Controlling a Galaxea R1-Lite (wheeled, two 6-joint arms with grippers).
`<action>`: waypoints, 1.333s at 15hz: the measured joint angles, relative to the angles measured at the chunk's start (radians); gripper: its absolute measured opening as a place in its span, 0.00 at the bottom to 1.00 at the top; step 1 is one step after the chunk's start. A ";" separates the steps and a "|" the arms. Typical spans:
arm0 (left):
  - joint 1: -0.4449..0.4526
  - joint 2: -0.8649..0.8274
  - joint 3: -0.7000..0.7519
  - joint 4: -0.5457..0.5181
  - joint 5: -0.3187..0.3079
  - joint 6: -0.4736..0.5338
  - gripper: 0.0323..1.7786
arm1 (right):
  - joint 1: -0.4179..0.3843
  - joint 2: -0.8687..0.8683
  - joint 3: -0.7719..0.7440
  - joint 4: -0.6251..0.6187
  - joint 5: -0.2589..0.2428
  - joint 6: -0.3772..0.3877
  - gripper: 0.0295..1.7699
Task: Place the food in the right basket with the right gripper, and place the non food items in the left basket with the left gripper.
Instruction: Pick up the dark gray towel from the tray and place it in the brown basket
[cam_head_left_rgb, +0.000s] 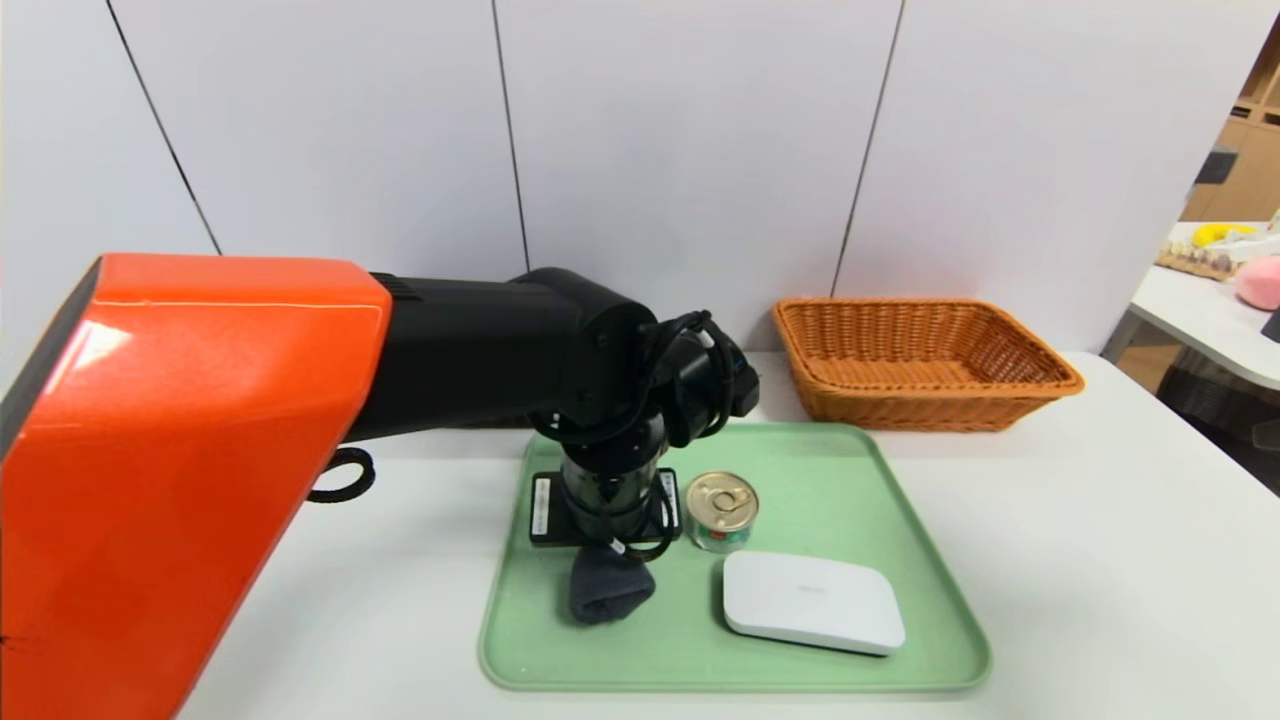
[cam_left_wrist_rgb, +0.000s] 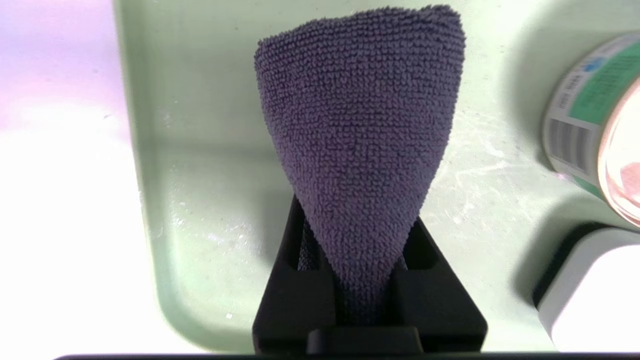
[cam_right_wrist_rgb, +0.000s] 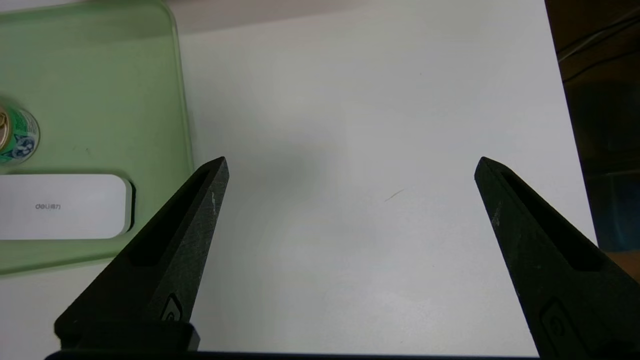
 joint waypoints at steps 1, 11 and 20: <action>-0.002 -0.019 -0.006 0.001 0.000 0.007 0.14 | 0.000 0.001 0.000 0.000 0.000 -0.001 0.96; 0.021 -0.291 -0.085 -0.089 0.058 0.300 0.14 | 0.003 0.000 0.003 0.000 0.000 0.000 0.96; 0.357 -0.253 0.064 -0.817 -0.108 0.760 0.14 | 0.003 -0.048 0.038 0.001 0.008 0.002 0.96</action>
